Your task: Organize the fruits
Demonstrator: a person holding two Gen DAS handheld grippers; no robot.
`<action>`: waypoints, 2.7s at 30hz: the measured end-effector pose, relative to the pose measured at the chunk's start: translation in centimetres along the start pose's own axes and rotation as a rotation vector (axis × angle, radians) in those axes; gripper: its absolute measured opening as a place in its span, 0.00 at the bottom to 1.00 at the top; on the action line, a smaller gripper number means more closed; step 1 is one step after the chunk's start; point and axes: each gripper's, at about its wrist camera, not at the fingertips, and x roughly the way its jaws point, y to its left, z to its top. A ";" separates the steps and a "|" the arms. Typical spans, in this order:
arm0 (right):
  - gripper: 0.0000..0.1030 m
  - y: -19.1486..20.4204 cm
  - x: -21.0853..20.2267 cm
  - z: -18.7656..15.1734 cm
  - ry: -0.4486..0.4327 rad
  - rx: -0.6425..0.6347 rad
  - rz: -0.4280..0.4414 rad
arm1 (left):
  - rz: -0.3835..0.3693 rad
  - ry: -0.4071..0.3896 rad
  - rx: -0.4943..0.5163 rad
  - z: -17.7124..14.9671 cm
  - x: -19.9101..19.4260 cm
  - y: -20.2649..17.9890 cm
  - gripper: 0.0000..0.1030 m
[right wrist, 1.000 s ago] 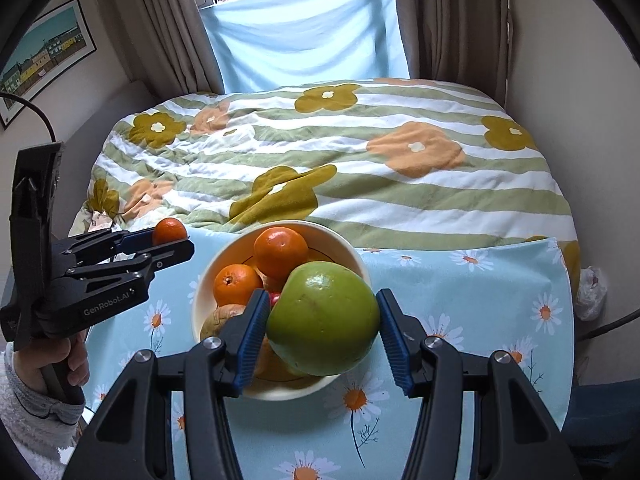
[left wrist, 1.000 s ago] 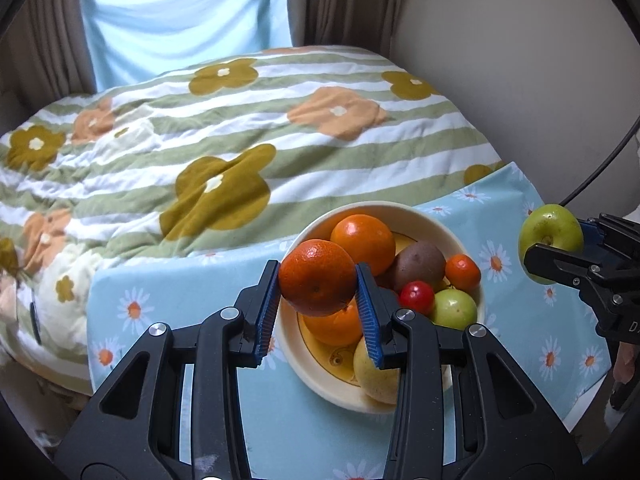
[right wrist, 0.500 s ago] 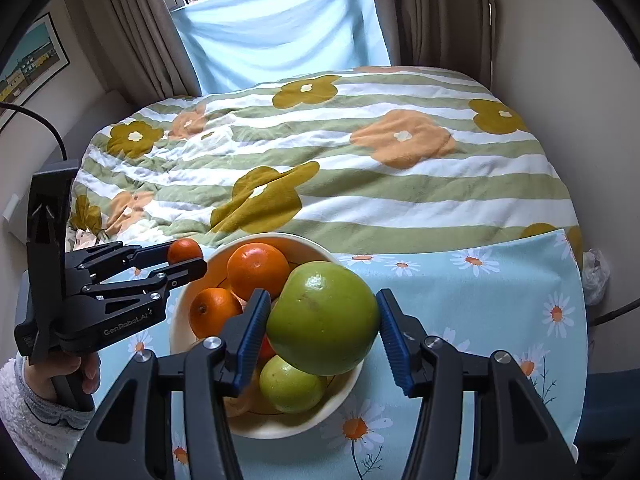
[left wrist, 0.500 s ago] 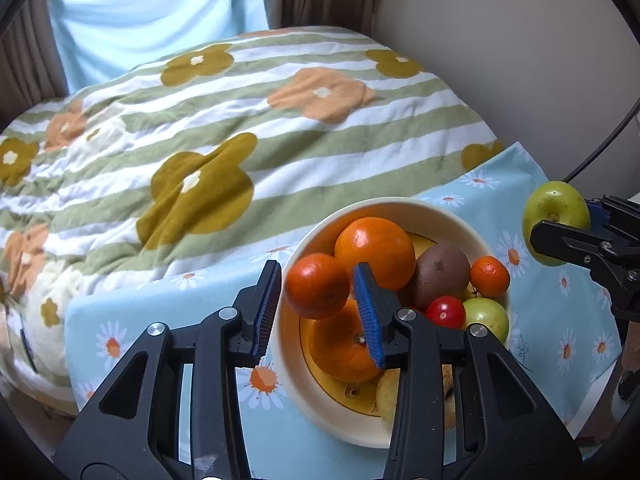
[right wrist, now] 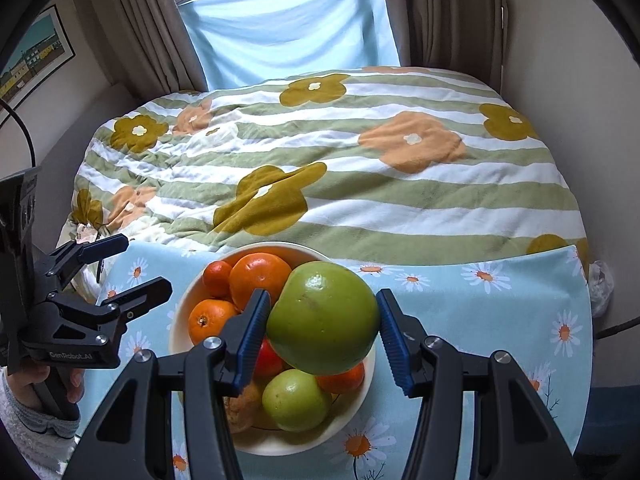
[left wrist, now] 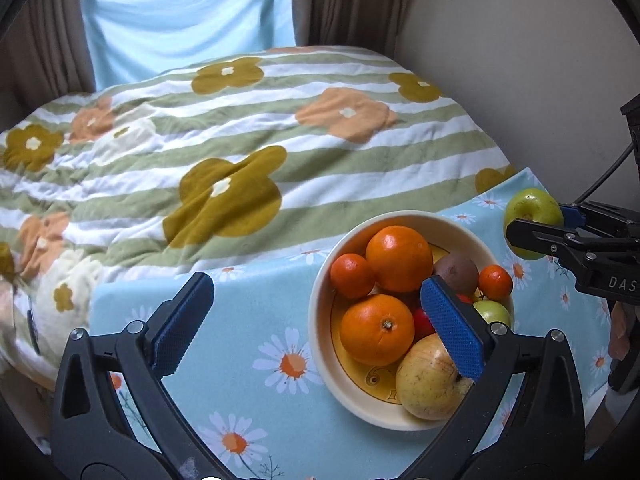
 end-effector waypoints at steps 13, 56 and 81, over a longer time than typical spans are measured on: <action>0.49 -0.6 4.3 1.0 0.014 -0.018 0.069 | 0.028 0.030 -0.074 -3.2 -1.0 2.5 1.00; 0.86 1.6 -8.1 -2.1 -0.133 -0.089 0.005 | 0.129 -0.141 -0.121 -6.4 -13.3 -2.4 1.00; 1.00 2.1 -20.7 -12.1 -0.222 0.001 -0.183 | 0.251 -0.303 -0.117 -11.9 -24.3 -10.3 1.00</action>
